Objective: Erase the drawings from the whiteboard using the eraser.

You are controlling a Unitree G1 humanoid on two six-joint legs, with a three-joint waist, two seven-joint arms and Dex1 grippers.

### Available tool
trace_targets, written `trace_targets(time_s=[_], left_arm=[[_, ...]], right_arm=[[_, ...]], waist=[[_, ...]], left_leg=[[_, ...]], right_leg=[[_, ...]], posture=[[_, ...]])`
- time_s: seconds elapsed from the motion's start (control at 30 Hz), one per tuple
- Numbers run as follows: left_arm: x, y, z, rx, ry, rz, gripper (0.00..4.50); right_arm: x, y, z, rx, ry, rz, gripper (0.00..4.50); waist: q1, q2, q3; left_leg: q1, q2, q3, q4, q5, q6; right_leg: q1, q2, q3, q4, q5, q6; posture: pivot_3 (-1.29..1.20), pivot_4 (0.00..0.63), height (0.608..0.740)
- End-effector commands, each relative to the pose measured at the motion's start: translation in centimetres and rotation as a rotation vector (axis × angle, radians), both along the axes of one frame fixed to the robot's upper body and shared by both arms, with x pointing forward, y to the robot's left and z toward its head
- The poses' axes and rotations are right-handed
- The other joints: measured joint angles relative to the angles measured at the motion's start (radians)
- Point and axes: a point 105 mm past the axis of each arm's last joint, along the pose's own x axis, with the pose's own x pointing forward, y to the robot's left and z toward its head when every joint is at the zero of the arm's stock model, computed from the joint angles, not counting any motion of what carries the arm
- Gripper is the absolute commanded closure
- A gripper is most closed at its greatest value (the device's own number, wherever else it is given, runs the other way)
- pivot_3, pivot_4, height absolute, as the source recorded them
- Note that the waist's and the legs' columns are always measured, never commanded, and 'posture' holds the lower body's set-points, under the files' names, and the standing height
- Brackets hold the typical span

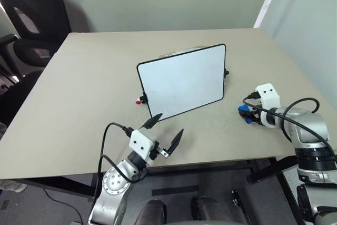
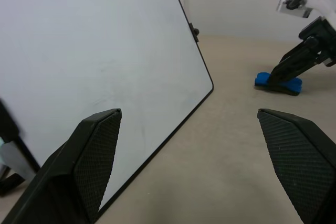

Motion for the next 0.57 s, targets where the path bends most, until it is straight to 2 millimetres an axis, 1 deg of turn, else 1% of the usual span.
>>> trace_targets(time_s=[0.03,0.1,0.17,0.27,0.37,0.5,0.57], left_arm=[[0.1,0.4,0.7,-0.006,-0.026,-0.001,0.0],[0.2,0.5,0.7,-0.002,-0.025,-0.005,0.0],[0.3,0.6,0.6,0.001,-0.027,-0.007,0.0],[0.3,0.3,0.8,0.014,-0.048,-0.011,0.0],[0.3,0.3,1.1,0.027,-0.072,-0.003,0.0],[0.4,0.5,1.7,0.057,-0.094,-0.014,0.0],[0.5,0.3,1.9,0.061,-0.096,-0.02,0.0]], right_arm=[[-1.5,-0.1,2.5,-0.013,-0.073,0.045,1.48],[-2.4,0.1,3.4,-0.003,-0.11,0.072,1.48],[-3.5,0.8,4.1,0.035,-0.164,0.127,1.48],[-5.2,1.3,3.7,0.06,-0.197,0.19,1.48],[-6.4,2.5,3.3,0.113,-0.227,0.265,1.48],[-6.5,4.3,3.5,0.156,-0.3,0.322,1.48],[-6.1,4.4,3.6,0.172,-0.349,0.297,1.48]], waist=[[0.003,0.001,-0.001],[0.004,0.0,-0.001],[0.004,-0.002,-0.001],[0.004,-0.004,-0.003],[0.004,-0.005,-0.002],[-0.006,-0.005,-0.001],[-0.007,-0.006,-0.001]], left_leg=[[0.001,0.0,0.0,0.0,0.0,0.0],[0.0,0.0,0.0,0.0,-0.001,0.0],[-0.001,0.0,0.0,0.0,-0.001,0.001],[0.0,0.0,0.0,0.0,-0.002,0.001],[0.001,0.0,0.0,0.0,-0.003,-0.001],[0.001,-0.001,0.0,0.001,-0.005,-0.005],[0.001,-0.001,0.0,0.001,-0.005,-0.004]], right_leg=[[0.0,0.0,0.0,0.0,0.0,0.0],[0.001,0.0,0.0,0.0,-0.001,0.001],[0.003,0.0,0.0,-0.001,-0.003,0.002],[0.004,0.0,0.0,-0.002,-0.005,0.001],[0.005,0.0,0.0,-0.002,-0.008,0.001],[0.005,0.0,0.001,-0.002,-0.01,0.002],[0.005,0.0,0.001,-0.002,-0.01,0.002]], posture=[[0.0,0.15,0.739],[0.0,0.15,0.739],[0.0,0.15,0.739],[0.0,0.15,0.739],[0.0,0.15,0.739],[0.0,0.15,0.739],[0.0,0.15,0.739]])
